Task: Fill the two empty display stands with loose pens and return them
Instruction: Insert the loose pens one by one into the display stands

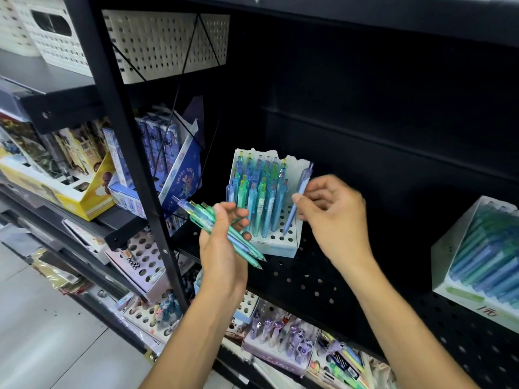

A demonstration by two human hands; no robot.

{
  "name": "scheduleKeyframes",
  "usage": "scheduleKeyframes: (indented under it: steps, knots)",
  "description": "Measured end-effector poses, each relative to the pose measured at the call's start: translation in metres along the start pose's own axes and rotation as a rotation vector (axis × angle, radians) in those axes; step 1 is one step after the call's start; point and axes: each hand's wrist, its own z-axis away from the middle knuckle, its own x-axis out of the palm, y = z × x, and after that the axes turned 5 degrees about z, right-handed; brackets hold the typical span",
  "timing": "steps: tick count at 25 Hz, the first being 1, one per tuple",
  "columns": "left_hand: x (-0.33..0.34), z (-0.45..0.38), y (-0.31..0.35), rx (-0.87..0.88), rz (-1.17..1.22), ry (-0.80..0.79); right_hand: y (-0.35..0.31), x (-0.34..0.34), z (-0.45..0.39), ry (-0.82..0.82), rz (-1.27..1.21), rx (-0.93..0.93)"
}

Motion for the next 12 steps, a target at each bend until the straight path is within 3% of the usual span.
scheduleKeyframes:
  steps: [3, 8, 12]
  knots:
    - [-0.001, 0.001, 0.001, -0.008, -0.023, -0.002, 0.013, 0.015, 0.006, -0.041, 0.007, 0.023]
    - [-0.002, 0.001, 0.004, 0.004, -0.025, -0.007, 0.016, 0.018, 0.002, 0.026, 0.027, -0.024]
    - [0.001, 0.003, 0.004, -0.006, -0.035, -0.034, 0.021, 0.025, 0.005, -0.091, 0.156, -0.006]
